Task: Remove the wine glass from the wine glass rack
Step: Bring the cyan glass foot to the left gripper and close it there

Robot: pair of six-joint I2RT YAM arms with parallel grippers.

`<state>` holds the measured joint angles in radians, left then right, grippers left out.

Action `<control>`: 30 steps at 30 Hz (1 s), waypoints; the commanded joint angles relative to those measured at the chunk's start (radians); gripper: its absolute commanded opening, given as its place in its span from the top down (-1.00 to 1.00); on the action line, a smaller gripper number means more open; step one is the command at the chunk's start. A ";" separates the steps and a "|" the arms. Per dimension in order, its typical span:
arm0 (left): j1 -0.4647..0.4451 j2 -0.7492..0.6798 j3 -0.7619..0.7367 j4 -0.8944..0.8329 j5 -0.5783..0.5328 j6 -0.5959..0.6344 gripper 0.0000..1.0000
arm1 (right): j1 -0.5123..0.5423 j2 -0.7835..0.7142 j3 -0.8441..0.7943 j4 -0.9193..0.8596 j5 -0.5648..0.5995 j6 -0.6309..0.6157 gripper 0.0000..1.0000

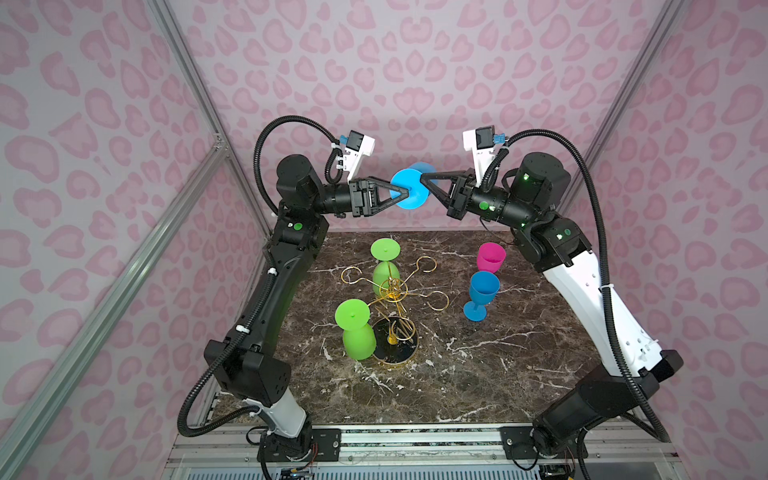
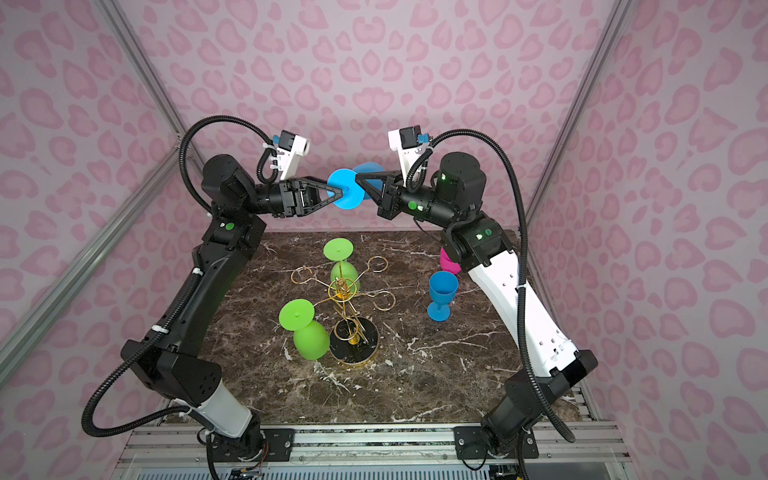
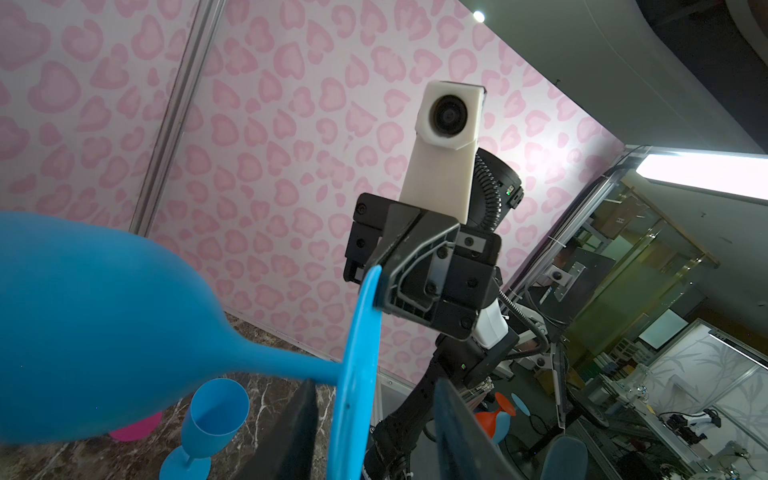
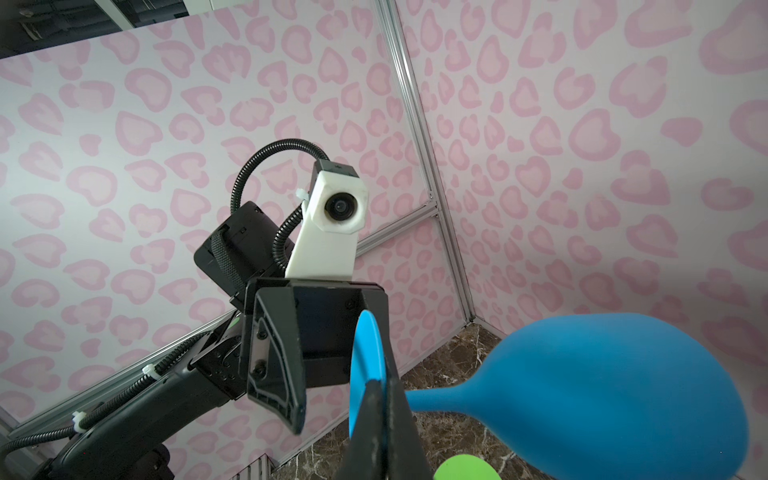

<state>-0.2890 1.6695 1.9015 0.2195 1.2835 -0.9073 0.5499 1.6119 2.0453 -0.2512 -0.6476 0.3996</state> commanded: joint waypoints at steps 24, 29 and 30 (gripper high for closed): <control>-0.006 -0.014 0.105 0.087 -0.150 -0.171 0.93 | -0.030 -0.382 -0.469 0.105 0.264 -0.311 -0.44; -0.007 -0.011 0.092 0.106 -0.206 -0.253 0.92 | 0.022 -0.463 -0.701 0.278 0.412 -0.536 -0.91; -0.007 -0.014 0.083 0.113 -0.214 -0.271 0.93 | 0.040 -0.460 -0.723 0.307 0.451 -0.589 -0.97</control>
<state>-0.2951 1.6634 1.9926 0.2665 1.1156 -1.1103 0.5598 1.1564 1.3758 -0.0784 -0.3222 0.0002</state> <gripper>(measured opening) 0.068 0.985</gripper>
